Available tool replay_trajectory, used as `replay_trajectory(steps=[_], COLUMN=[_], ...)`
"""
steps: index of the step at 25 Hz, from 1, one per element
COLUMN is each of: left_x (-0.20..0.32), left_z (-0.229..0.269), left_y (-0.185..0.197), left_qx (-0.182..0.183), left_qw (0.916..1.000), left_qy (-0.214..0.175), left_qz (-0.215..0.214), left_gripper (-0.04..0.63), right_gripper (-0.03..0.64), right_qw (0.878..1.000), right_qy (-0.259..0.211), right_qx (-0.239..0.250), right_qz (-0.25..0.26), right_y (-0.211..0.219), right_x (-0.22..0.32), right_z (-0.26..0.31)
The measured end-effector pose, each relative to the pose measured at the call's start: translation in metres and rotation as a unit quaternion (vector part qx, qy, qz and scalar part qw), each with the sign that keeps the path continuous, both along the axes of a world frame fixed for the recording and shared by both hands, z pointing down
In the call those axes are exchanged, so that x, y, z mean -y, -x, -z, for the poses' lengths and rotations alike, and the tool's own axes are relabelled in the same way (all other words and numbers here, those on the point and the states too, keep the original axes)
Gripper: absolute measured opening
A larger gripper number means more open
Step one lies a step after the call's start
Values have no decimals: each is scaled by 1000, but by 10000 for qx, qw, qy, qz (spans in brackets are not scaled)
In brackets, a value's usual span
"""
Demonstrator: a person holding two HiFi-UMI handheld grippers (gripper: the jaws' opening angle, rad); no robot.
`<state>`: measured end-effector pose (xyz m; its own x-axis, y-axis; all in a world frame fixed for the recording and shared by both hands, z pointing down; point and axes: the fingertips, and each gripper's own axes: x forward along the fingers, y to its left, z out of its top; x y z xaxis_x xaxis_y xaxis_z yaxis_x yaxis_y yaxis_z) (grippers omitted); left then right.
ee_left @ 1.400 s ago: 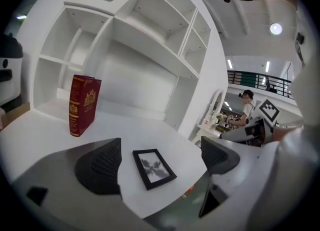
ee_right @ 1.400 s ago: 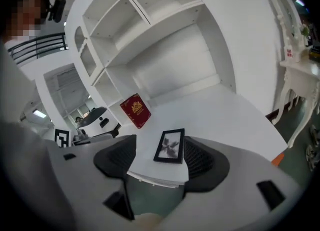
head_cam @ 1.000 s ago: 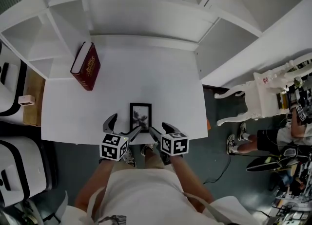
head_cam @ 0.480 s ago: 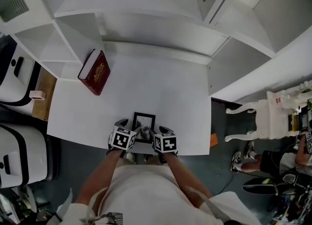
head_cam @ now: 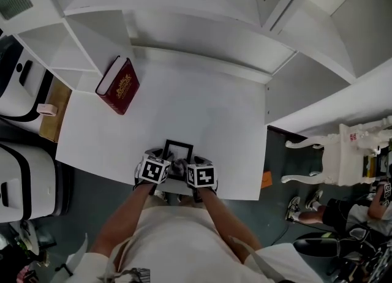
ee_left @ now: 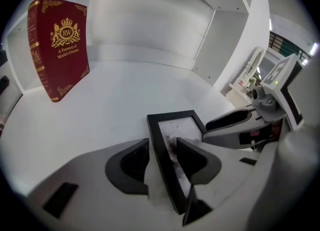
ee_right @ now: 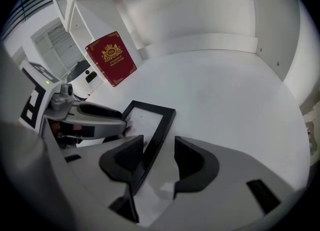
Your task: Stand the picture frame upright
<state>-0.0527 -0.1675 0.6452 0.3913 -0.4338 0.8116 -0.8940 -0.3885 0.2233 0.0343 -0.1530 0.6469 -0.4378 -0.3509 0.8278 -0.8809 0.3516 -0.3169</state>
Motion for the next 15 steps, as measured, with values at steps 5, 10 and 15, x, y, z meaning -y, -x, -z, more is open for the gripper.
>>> replay_trajectory(steps=[5, 10, 15], left_x=[1, 3, 2], left_z=[-1, -1, -2], left_y=[-1, -3, -1], left_qx=[-39, -154, -332], left_qw=[10000, 9998, 9989], left_qy=[66, 19, 31], left_qz=[39, 160, 321], left_gripper=[170, 155, 152], right_gripper=[187, 136, 133], right_qw=[10000, 10000, 10000], right_qy=[26, -27, -61], right_qx=[-2, -45, -48], right_qz=[-52, 21, -36], right_y=[-1, 7, 7], right_x=[1, 2, 1], right_z=[0, 2, 2])
